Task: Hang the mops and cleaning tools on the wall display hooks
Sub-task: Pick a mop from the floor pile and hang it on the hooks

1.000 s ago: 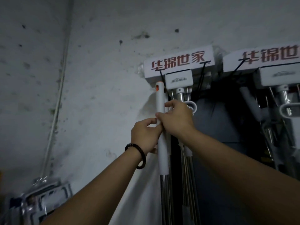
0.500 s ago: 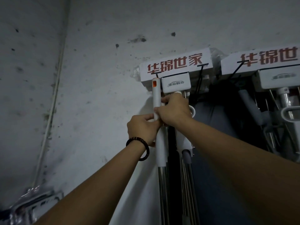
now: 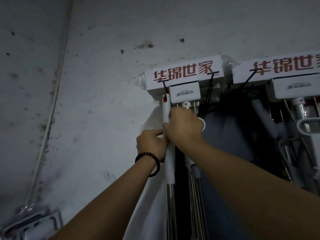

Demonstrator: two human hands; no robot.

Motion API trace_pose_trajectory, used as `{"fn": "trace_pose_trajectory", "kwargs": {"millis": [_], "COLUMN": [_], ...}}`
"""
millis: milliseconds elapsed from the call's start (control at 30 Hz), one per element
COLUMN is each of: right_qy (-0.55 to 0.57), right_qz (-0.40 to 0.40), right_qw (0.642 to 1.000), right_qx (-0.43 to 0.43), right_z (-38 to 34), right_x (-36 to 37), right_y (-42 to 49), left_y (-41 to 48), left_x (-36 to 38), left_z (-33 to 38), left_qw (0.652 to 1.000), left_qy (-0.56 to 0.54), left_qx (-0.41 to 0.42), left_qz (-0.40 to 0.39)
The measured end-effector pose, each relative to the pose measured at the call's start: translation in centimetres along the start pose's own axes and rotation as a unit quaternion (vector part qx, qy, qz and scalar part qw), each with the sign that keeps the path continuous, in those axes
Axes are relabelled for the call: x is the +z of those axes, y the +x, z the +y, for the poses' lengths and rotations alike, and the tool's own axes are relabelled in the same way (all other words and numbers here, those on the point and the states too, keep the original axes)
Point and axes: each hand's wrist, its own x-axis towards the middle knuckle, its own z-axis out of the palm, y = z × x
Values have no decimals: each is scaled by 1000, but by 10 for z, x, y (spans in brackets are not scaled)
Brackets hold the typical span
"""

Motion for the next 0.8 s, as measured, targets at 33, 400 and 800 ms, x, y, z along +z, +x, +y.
{"fn": "trace_pose_trajectory", "kwargs": {"millis": [33, 400, 800], "right_qy": [-24, -33, 175], "right_qz": [5, -41, -336], "right_qw": [1000, 988, 926], "right_qx": [-18, -142, -6], "right_z": [-1, 3, 37], "right_x": [1, 15, 104], "right_y": [-3, -59, -318], "left_y": [2, -17, -221], "left_x": [0, -6, -73], "left_z": [-2, -31, -224], "left_qw": [1000, 977, 969], "left_qy": [6, 169, 129], "left_qx": [-1, 1, -140], "left_qz": [-7, -126, -159]}}
